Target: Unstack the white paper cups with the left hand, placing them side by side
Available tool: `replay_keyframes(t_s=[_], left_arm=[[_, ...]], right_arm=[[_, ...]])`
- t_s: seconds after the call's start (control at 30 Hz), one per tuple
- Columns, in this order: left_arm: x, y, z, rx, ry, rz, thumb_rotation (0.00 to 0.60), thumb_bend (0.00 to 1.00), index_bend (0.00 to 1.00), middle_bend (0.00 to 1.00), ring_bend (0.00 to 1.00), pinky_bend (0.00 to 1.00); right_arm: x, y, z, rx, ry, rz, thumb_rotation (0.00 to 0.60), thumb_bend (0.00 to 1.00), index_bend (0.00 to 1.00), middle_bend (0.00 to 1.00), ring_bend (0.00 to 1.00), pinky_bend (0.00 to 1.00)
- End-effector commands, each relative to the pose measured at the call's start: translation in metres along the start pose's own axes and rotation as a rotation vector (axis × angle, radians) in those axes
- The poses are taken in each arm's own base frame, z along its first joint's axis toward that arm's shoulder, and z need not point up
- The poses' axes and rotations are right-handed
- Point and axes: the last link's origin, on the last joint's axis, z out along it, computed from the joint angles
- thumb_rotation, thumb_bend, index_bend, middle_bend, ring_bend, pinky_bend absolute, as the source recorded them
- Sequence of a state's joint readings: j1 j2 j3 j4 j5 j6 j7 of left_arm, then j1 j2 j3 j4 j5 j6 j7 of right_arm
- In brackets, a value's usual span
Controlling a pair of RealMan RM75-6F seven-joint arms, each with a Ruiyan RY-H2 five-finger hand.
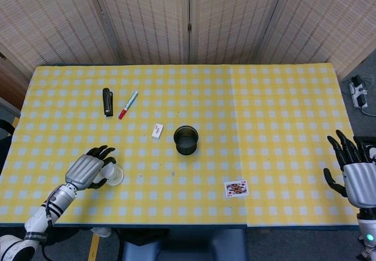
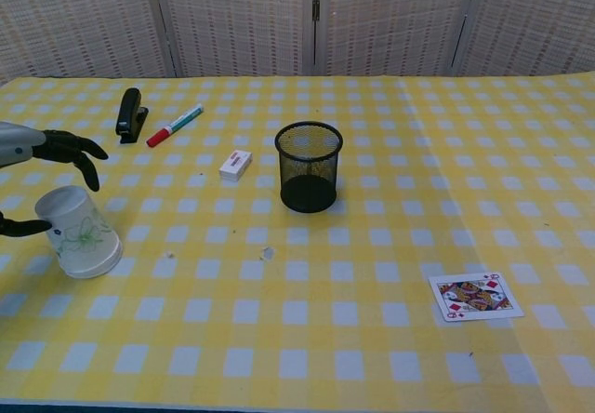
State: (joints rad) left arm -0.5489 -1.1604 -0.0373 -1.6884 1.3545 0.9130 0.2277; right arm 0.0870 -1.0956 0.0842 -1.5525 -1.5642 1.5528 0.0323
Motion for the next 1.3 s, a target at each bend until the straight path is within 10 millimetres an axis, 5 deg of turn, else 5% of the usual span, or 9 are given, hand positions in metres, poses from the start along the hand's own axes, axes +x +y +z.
replay_keyframes(t_s=[0.03,0.97,1.3], left_arm=[[0.0,0.0,0.0,0.0,-0.001,0.001,0.6,0.4,0.33,0.13,0.08,0.18],[0.017,0.004,-0.01,0.002,0.076,0.06,0.6,0.44,0.4,0.18,0.13,0.2],[0.039,0.005,-0.021,0.028,0.178,0.119,0.6,0.44,0.4,0.4,0.34,0.22]], right_arm=[[0.0,0.0,0.0,0.0,0.0,0.001,0.6,0.45,0.0,0.01,0.11,0.0],[0.001,0.001,0.0,0.003,0.014,0.011,0.6,0.45,0.0,0.01,0.11,0.0],[0.002,0.002,-0.001,0.001,0.019,0.012,0.6,0.45,0.0,0.01,0.11,0.0]])
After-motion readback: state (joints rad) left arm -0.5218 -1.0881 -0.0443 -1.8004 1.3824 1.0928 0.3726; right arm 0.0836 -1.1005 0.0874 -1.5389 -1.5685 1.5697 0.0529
